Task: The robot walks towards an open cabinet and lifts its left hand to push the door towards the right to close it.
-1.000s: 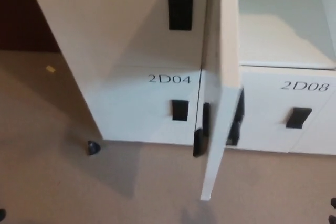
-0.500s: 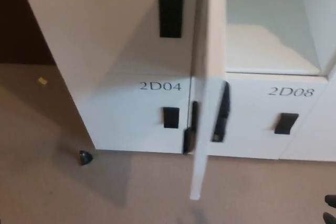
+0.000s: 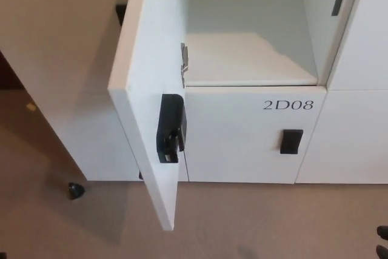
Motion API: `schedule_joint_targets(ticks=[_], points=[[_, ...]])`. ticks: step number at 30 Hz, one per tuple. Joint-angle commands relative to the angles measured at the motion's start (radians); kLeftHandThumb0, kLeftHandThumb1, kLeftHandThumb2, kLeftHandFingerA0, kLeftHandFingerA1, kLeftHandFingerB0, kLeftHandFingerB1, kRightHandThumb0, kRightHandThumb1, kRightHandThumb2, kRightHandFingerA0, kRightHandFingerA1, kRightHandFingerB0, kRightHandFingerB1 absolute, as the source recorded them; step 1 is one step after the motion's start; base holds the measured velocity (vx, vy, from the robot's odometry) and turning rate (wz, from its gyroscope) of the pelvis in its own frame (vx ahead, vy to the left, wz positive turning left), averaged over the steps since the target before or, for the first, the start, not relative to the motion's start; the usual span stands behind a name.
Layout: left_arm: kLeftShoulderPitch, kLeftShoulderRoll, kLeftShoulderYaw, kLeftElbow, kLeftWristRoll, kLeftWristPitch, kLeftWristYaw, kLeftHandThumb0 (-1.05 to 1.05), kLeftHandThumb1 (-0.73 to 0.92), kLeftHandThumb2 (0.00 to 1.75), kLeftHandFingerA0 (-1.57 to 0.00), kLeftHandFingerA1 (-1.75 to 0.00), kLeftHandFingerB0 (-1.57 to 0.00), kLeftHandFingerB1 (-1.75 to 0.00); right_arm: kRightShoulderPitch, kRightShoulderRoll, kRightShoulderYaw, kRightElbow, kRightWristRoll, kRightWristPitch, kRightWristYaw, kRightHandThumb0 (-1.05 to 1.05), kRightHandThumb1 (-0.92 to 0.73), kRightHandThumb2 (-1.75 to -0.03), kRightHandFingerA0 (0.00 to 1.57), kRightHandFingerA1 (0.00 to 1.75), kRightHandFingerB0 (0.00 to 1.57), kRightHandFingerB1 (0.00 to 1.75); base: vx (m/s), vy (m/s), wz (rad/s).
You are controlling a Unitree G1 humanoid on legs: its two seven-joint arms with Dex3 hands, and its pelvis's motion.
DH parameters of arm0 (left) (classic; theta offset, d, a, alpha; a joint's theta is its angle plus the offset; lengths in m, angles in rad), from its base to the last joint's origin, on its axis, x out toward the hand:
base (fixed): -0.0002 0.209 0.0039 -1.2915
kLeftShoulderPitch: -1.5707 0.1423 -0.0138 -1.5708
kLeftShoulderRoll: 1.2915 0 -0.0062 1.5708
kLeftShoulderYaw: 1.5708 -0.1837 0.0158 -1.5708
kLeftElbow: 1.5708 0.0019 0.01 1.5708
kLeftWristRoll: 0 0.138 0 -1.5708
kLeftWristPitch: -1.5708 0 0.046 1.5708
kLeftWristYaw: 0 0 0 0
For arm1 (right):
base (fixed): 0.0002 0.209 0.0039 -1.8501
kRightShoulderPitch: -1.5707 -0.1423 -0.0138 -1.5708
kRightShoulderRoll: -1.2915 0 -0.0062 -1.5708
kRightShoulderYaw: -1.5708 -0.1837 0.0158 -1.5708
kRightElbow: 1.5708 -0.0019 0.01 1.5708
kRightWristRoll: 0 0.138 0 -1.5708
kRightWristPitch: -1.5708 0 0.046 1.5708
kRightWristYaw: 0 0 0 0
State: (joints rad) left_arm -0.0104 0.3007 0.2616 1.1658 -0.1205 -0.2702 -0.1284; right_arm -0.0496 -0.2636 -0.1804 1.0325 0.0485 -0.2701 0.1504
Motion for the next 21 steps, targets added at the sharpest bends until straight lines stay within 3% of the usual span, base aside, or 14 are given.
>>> schedule_joint_targets(ticks=[1, 21], points=[[-0.010, 0.031, -0.002, -0.005, 0.013, -0.013, 0.004, -0.23, 0.67, 0.60, -0.57, -0.45, -0.44, -0.40, -0.012, 0.003, 0.006, -0.003, -0.005, 0.000, -0.006, -0.45, -0.58, -0.58, 0.83, 0.52, 0.61, 0.46, 0.09, 0.043, -0.04], [-0.048, 0.046, -0.042, -0.007, 0.038, -0.004, 0.015, -0.27, 0.68, 0.60, -0.61, -0.46, -0.45, -0.39, -0.012, 0.002, 0.009, -0.003, -0.010, -0.006, -0.022, -0.46, -0.57, -0.58, 0.82, 0.52, 0.60, 0.46, 0.17, 0.175, -0.02]])
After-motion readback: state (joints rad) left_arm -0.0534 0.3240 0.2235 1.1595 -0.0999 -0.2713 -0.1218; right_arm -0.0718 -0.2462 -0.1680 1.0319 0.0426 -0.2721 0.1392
